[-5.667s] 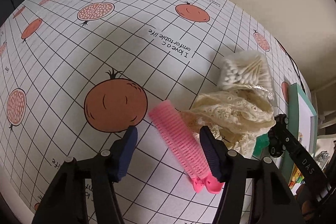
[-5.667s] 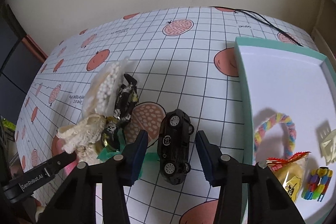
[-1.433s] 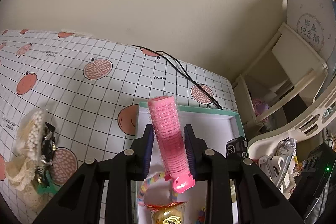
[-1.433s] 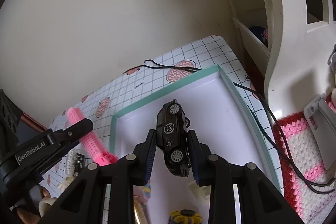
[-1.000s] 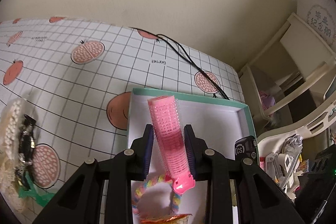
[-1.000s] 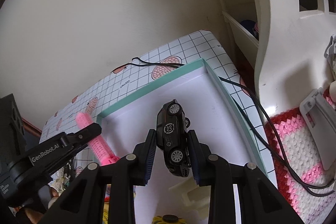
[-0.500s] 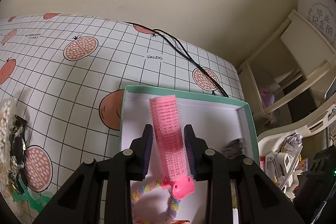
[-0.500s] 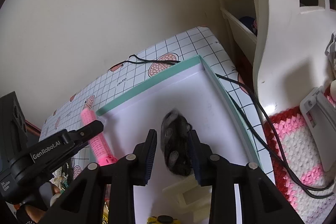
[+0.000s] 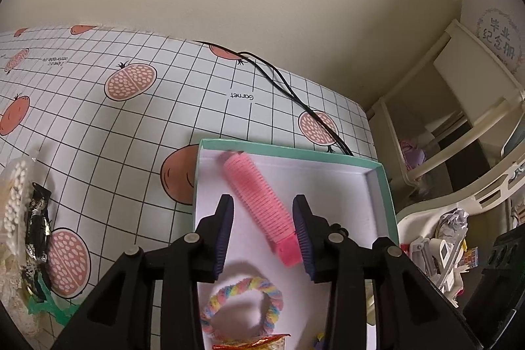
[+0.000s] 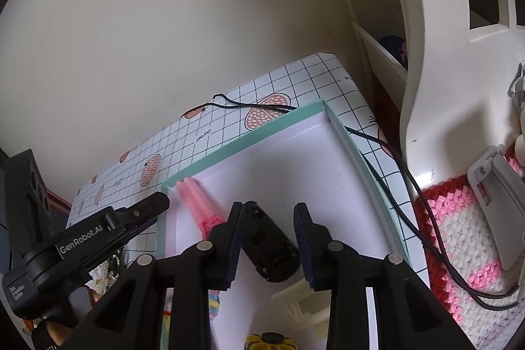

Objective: Organize objects
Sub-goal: 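Lower the pink roller and black car into the tray and open both grippers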

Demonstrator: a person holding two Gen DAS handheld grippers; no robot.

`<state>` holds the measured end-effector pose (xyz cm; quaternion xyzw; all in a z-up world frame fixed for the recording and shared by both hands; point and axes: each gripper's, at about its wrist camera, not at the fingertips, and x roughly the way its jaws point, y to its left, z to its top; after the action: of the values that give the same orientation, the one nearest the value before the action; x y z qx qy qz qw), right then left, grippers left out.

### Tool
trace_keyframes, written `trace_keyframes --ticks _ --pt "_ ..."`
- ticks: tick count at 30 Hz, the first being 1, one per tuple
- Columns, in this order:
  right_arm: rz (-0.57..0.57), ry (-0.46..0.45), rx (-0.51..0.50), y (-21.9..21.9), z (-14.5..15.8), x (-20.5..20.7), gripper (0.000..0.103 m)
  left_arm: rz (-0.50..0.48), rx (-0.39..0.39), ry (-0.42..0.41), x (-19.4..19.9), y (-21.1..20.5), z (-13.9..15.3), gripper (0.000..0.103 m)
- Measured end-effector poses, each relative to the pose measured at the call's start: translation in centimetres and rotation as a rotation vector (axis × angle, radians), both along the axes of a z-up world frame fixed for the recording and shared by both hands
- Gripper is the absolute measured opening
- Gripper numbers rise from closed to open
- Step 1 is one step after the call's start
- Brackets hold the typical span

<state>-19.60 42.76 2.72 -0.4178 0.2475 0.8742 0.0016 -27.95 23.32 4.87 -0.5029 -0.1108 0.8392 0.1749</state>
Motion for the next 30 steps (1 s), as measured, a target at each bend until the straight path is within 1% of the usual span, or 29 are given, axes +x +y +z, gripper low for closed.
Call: trace_keyframes --ticks 4,8,10,12,16,18,19,23,24,26,28,30 --pt "0.008 -0.001 -0.001 -0.1 0.1 0.0 0.034 0.002 0.006 0.012 0.3 -0.2 0.5 0.038" --pt "0.014 -0.009 0.009 -0.4 0.0 -0.2 0.034 0.009 -0.016 0.035 0.7 -0.8 1.0 0.039" --pt "0.008 -0.020 0.018 -0.4 -0.1 -0.2 0.034 0.020 -0.024 0.040 0.7 -1.3 1.1 0.042" --pt "0.008 -0.026 0.026 -0.5 -0.2 -0.3 0.034 0.034 -0.028 0.039 0.8 -1.8 1.1 0.051" --pt "0.011 -0.030 0.043 -0.8 -0.2 -0.5 0.034 0.057 -0.047 0.028 0.8 -3.0 0.8 0.054" --pt "0.006 -0.038 0.052 -0.9 -0.2 -0.5 0.043 0.075 -0.054 0.023 0.9 -3.6 0.5 0.056" --pt "0.004 -0.041 0.056 -0.9 -0.2 -0.5 0.045 0.086 -0.056 0.021 0.9 -4.0 0.4 0.061" --pt "0.008 -0.047 0.065 -1.2 -0.3 -0.6 0.047 0.113 -0.065 0.026 1.1 -5.0 -0.1 0.069" --pt "0.008 -0.047 0.069 -1.3 -0.3 -0.6 0.049 0.116 -0.065 0.027 1.1 -5.1 -0.2 0.073" --pt "0.009 -0.045 0.074 -1.4 -0.3 -0.7 0.055 0.124 -0.062 0.031 1.1 -5.5 -0.3 0.078" --pt "0.007 -0.041 0.077 -1.4 -0.3 -0.7 0.065 0.139 -0.066 0.045 1.2 -5.9 -0.1 0.084" --pt "0.001 -0.037 0.079 -1.5 -0.2 -0.7 0.069 0.152 -0.070 0.062 1.3 -6.1 0.0 0.084"
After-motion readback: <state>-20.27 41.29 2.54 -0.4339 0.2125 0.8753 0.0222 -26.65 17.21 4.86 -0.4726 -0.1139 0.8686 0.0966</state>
